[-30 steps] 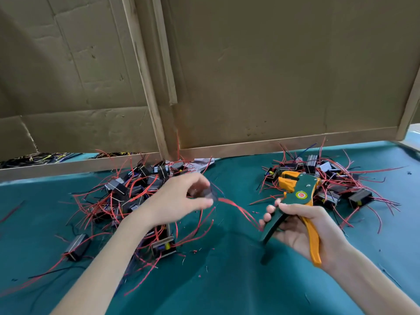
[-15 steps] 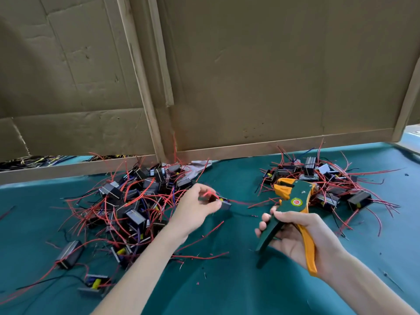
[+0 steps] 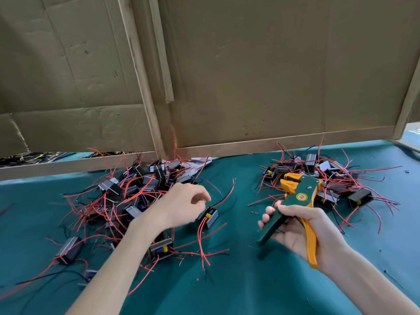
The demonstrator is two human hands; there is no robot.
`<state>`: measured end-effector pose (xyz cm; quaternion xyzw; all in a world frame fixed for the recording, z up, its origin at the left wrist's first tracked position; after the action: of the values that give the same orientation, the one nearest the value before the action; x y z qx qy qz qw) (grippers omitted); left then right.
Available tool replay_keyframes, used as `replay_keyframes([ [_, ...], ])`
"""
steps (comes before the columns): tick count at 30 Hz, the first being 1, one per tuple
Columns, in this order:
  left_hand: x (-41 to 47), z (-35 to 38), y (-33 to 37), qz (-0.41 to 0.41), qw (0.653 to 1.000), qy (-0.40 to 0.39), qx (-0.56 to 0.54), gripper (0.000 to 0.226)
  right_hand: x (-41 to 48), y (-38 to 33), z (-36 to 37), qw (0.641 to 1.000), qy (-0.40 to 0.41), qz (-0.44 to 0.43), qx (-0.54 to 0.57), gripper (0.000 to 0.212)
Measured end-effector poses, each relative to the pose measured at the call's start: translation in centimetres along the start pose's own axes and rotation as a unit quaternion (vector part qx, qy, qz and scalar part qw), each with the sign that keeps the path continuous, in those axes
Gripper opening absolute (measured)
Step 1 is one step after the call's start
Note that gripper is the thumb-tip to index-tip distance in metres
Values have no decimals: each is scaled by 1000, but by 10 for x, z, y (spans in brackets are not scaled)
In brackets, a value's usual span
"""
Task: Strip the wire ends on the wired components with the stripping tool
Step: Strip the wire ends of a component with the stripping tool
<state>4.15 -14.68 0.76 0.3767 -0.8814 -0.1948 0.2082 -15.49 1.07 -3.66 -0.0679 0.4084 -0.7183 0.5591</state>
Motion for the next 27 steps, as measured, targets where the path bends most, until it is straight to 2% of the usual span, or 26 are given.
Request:
replay_keyframes([
  [2, 1, 13, 7, 7, 997, 80, -12, 16, -1, 1, 1, 1000, -2, 4, -7, 23],
  [4, 3, 31, 9, 42, 989, 139, 20, 25, -2, 3, 3, 1000, -2, 7, -18, 22],
  [6, 4, 50, 10, 72, 986, 144, 38, 33, -3, 5, 4, 999, -5, 9, -37, 21],
  [8, 3, 63, 9, 87, 987, 134, 35, 28, -5, 7, 4, 998, -8, 13, -56, 20],
  [11, 1, 67, 13, 62, 983, 155, -74, 5, -6, 9, 5, 997, -9, 20, -69, 22],
  [14, 0, 62, 18, 7, 960, 172, -220, 14, -6, 10, 5, 997, -15, 24, -75, 27],
  [19, 0, 47, 25, -66, 881, 175, -435, 22, -7, 13, 6, 994, -38, 38, -92, 17],
  [23, -2, 34, 31, -100, 841, 146, -511, 21, -6, 17, 5, 991, -67, 47, -109, 17],
  [27, -5, 16, 43, -91, 825, 123, -544, 16, -10, 17, 7, 981, -127, 35, -145, 31],
])
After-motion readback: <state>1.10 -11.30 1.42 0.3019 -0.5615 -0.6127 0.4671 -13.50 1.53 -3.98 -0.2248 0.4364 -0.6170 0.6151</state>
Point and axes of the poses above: each hand's wrist, its own x-axis towards the middle knuckle, its own z-axis out of the palm, y = z × x, the point moved 1 cm from there along x, towards the middle knuckle, and after that the axes turned 13 degrees about y, right-handed, at the moved point
